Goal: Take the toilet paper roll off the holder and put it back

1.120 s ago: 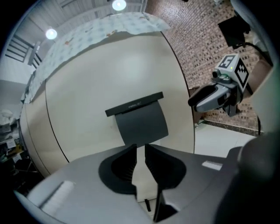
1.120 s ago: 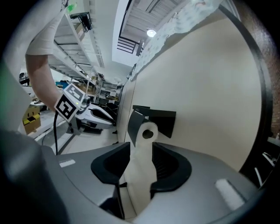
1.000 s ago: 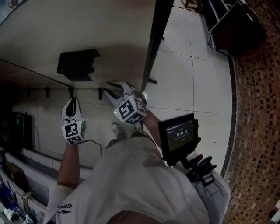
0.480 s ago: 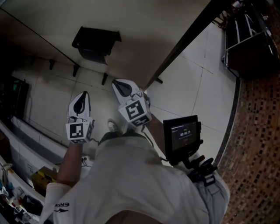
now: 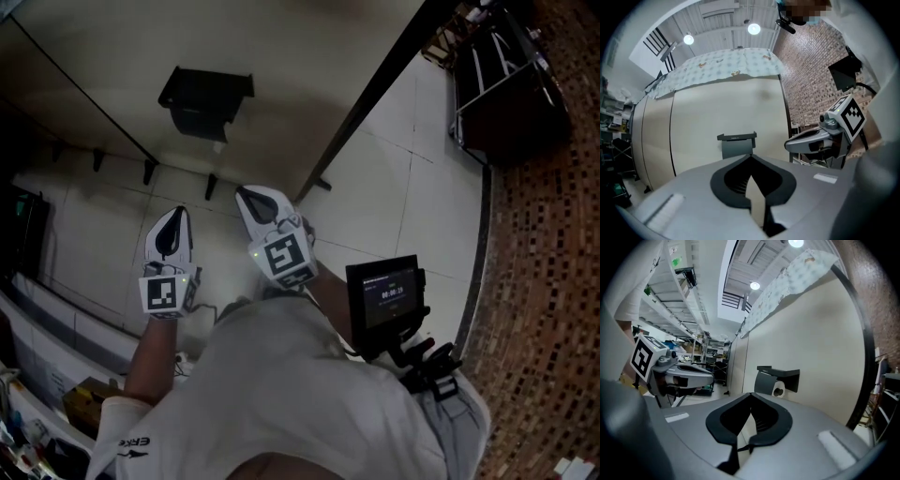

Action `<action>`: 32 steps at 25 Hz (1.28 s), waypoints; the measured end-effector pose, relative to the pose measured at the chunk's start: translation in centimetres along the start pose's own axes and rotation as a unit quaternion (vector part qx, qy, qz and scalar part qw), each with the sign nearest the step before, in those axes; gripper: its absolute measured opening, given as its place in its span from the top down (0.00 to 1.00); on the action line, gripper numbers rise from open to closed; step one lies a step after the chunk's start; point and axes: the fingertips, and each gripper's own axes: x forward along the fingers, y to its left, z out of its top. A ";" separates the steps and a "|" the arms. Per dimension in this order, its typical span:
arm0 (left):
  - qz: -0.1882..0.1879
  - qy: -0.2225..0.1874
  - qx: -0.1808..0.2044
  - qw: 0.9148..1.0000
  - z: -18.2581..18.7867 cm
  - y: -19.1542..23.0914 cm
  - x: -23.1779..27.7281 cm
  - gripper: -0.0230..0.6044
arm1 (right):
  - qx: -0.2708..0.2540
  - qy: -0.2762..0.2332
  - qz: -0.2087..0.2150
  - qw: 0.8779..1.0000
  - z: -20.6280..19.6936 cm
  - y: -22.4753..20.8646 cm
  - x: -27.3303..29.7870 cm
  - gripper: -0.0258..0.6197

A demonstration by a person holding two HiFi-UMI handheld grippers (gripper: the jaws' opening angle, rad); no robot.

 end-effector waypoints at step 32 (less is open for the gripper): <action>-0.030 -0.027 -0.050 0.998 2.7 -10.7 -15.4 0.96 | 0.041 -0.030 -0.057 0.997 0.6 9.6 -17.2 0.94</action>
